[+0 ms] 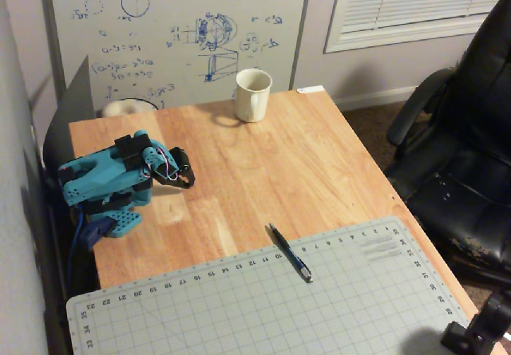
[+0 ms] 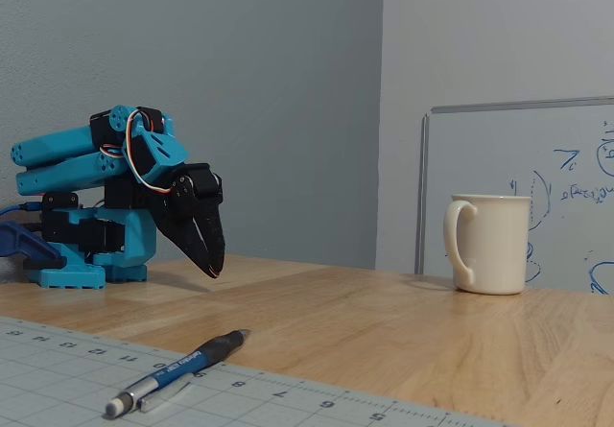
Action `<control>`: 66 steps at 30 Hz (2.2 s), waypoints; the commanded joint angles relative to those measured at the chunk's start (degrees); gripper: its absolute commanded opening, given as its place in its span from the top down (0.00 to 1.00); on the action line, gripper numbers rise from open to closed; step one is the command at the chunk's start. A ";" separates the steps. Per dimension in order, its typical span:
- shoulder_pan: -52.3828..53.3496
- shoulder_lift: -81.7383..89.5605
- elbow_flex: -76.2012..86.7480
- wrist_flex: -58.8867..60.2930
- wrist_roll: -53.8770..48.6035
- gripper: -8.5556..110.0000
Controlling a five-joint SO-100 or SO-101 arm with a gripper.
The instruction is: Touch the pen.
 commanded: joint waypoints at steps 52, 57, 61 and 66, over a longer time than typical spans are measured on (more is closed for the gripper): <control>0.00 -44.74 -28.92 -34.37 -0.26 0.93; 3.78 -61.87 -43.07 -34.45 -0.35 0.93; 10.20 -72.95 -52.38 -34.19 -0.44 0.93; 18.02 -81.47 -60.12 -33.84 -0.44 0.93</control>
